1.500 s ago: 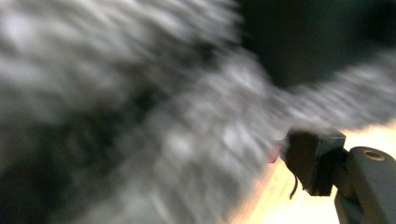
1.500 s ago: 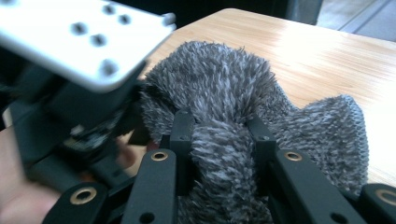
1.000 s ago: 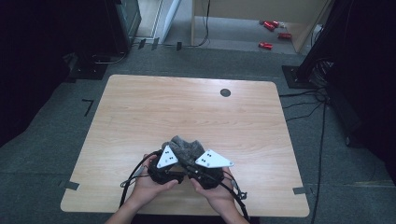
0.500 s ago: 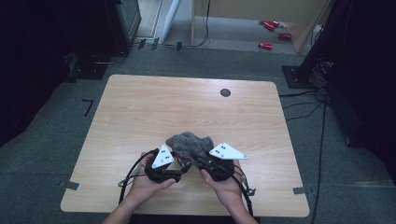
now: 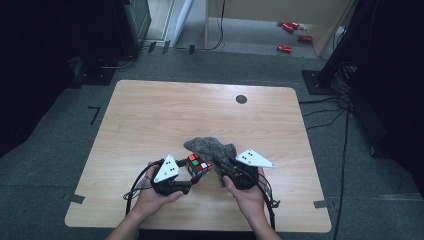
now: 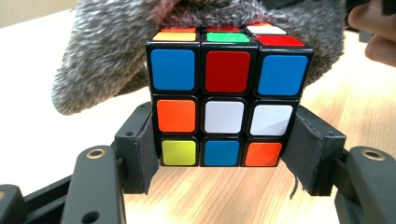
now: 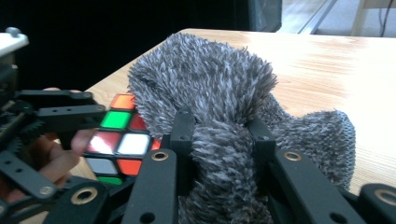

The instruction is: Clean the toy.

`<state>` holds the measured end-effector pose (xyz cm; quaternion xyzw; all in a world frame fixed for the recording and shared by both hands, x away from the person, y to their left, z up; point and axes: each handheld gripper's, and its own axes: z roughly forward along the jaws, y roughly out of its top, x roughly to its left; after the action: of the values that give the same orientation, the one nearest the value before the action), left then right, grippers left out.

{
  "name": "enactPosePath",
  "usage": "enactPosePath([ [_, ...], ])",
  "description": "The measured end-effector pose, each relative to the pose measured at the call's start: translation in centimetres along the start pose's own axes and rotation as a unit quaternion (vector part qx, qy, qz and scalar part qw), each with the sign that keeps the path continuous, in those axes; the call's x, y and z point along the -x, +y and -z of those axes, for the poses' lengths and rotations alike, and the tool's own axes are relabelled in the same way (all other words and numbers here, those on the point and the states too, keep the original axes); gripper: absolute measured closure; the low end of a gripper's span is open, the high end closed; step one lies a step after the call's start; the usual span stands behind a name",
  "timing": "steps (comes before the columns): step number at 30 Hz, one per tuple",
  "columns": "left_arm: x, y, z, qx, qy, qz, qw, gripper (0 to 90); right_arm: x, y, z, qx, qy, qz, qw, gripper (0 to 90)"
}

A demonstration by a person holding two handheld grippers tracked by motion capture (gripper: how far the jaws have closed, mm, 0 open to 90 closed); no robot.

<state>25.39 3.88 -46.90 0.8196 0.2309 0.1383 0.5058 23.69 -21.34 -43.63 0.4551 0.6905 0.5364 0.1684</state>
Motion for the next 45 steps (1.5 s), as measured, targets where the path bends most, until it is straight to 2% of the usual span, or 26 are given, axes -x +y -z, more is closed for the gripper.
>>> enactPosePath([
  [2,-0.1,0.0,0.1,0.004,-0.001,0.002,1.0000,35.3,0.3,0.0,0.0,-0.002,-0.004,-0.003,1.0000,71.6],
  [4,-0.4,0.1,0.5,0.028,-0.013,0.017,0.9994,35.3,0.5,-0.1,-0.1,-0.008,-0.005,-0.006,0.9999,71.5],
  [6,-0.5,0.1,0.7,0.034,-0.016,0.021,0.9991,35.3,0.6,-0.3,-0.2,-0.011,-0.002,-0.009,0.9999,71.5],
  [8,-0.7,0.1,0.9,0.045,-0.021,0.027,0.9984,35.3,0.8,-0.5,-0.5,-0.021,0.013,-0.014,0.9996,71.2],
  [9,-0.9,0.1,1.1,0.048,-0.020,0.033,0.9981,35.3,0.8,-0.8,-0.9,-0.029,0.037,-0.014,0.9988,71.2],
  [13,-1.5,0.1,1.5,0.055,-0.017,0.047,0.9973,35.3,1.0,-1.2,-1.4,-0.028,0.059,0.000,0.9979,71.3],
  [14,-2.1,0.0,1.8,0.060,-0.018,0.060,0.9962,35.3,1.3,-1.4,-1.7,-0.024,0.079,0.024,0.9963,71.1],
  [15,-2.1,0.0,1.8,0.060,-0.018,0.060,0.9962,35.3,1.4,-1.5,-1.8,-0.024,0.084,0.037,0.9955,71.1],
  [16,-2.6,-0.1,2.0,0.064,-0.024,0.072,0.9950,35.3,1.5,-1.6,-1.7,-0.022,0.089,0.043,0.9948,71.0],
  [18,-2.9,-0.2,2.1,0.064,-0.030,0.074,0.9948,35.3,1.5,-1.4,-1.5,-0.008,0.097,0.044,0.9943,71.0],
  [21,-2.7,-0.1,2.1,0.060,-0.042,0.067,0.9950,35.3,1.4,-1.0,-1.1,0.015,0.096,0.053,0.9939,71.0],
  [23,-2.6,-0.1,2.0,0.059,-0.047,0.066,0.9950,35.3,1.4,-1.0,-1.0,0.019,0.098,0.053,0.9936,71.0],
  [26,-2.4,0.0,1.9,0.055,-0.051,0.061,0.9954,35.3,1.4,-1.2,-1.2,0.011,0.100,0.057,0.9933,71.1],
  [28,-2.7,0.0,2.1,0.059,-0.053,0.073,0.9942,35.3,1.4,-1.7,-1.6,-0.007,0.105,0.056,0.9928,71.1],
  [31,-2.9,0.0,2.3,0.060,-0.054,0.076,0.9939,35.3,1.3,-1.8,-1.8,-0.018,0.109,0.058,0.9922,71.0],
  [33,-3.0,0.0,2.2,0.061,-0.061,0.080,0.9931,35.3,1.2,-1.6,-1.6,-0.015,0.108,0.058,0.9923,71.2],
  [34,-2.8,-0.1,2.1,0.051,-0.068,0.074,0.9936,35.3,1.1,-1.2,-1.2,-0.004,0.106,0.059,0.9926,71.2],
  [35,-2.8,-0.1,2.1,0.051,-0.068,0.074,0.9936,35.3,1.0,-1.0,-0.9,0.006,0.105,0.059,0.9927,71.2],
  [37,-2.4,-0.1,1.8,0.042,-0.061,0.061,0.9954,35.3,0.9,-0.7,-0.6,0.017,0.102,0.059,0.9929,71.3],
  [39,-2.4,0.0,1.8,0.045,-0.061,0.065,0.9950,35.3,0.9,-0.7,-0.6,0.017,0.100,0.060,0.9930,71.3],
  [42,-2.7,0.1,2.1,0.053,-0.062,0.073,0.9940,35.3,1.1,-1.2,-1.1,0.004,0.103,0.048,0.9935,71.3],
  [45,-3.2,0.0,2.3,0.056,-0.067,0.088,0.9923,35.3,0.4,-2.0,-1.7,-0.019,0.087,0.062,0.9941,71.4],
])
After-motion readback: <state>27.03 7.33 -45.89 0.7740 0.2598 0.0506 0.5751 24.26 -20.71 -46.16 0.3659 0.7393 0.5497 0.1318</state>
